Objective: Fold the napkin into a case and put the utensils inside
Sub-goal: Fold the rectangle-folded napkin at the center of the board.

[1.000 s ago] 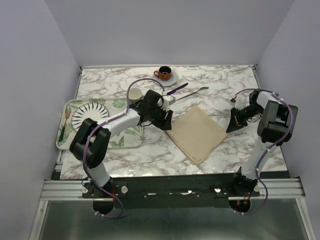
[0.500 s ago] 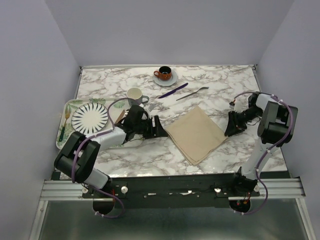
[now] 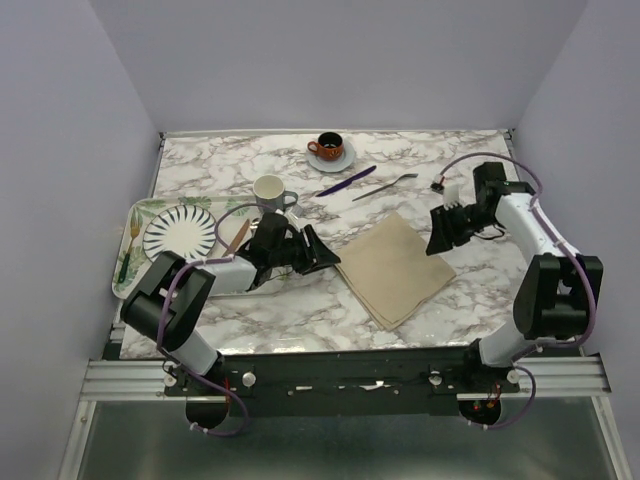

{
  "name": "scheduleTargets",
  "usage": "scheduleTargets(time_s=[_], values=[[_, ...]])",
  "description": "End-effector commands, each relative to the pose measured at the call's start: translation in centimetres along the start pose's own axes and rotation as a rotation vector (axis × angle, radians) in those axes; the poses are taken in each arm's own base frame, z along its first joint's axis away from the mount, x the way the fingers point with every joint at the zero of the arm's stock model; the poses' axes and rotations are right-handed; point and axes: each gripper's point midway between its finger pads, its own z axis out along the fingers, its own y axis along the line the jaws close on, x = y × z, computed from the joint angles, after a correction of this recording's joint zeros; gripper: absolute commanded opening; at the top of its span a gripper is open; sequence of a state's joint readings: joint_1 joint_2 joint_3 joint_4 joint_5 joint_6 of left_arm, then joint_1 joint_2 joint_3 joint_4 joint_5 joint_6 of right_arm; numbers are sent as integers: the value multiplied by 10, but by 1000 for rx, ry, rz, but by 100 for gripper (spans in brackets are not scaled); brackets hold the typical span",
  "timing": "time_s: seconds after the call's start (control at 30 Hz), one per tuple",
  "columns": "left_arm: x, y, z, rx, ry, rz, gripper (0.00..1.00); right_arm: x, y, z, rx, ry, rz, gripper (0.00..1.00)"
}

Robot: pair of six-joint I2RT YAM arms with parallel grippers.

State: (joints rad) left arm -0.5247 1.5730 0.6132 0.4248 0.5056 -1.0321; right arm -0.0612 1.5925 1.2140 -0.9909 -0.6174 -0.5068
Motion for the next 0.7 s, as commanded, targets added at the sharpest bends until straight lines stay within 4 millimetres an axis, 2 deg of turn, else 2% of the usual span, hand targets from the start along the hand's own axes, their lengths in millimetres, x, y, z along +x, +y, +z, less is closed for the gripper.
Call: scheduleTargets(time_s=[0.0, 0.07, 0.1, 0.17, 0.2, 0.27, 0.3, 0.33, 0.37, 0.4, 0.43, 0.47, 0.5, 0.53, 0.67], values=[[-9, 1, 6, -17, -36, -74, 57, -10, 28, 17, 65, -87, -290, 47], [-8, 2, 7, -26, -36, -88, 58, -5, 34, 23, 107, -90, -408, 43], [-8, 4, 8, -32, -37, -90, 58, 2, 43, 36, 101, -83, -476, 43], [-9, 3, 11, -33, -42, -85, 59, 5, 49, 37, 143, -84, -560, 43], [-8, 6, 13, -45, -41, -89, 60, 9, 58, 46, 133, -77, -606, 45], [-8, 7, 16, -52, -38, -100, 60, 9, 63, 49, 172, -79, -630, 52], [-5, 10, 19, -61, -30, -109, 61, 8, 76, 55, 164, -85, -677, 55], [-6, 10, 21, -61, -30, -114, 61, 13, 79, 60, 171, -74, -691, 63], [-7, 11, 22, -65, -32, -121, 61, 13, 79, 60, 218, -74, -695, 66], [-6, 12, 23, -69, -28, -125, 61, 10, 92, 66, 215, -94, -739, 70], [-8, 11, 25, -66, -31, -123, 61, 15, 94, 70, 223, -92, -744, 86], [-8, 11, 25, -66, -28, -125, 61, 14, 94, 69, 259, -102, -736, 88], [-7, 11, 26, -67, -26, -126, 61, 14, 103, 74, 255, -108, -759, 92], [-9, 8, 27, -63, -27, -124, 61, 16, 105, 77, 261, -103, -762, 99], [-7, 7, 30, -63, -19, -127, 59, 24, 110, 89, 289, -64, -723, 100]])
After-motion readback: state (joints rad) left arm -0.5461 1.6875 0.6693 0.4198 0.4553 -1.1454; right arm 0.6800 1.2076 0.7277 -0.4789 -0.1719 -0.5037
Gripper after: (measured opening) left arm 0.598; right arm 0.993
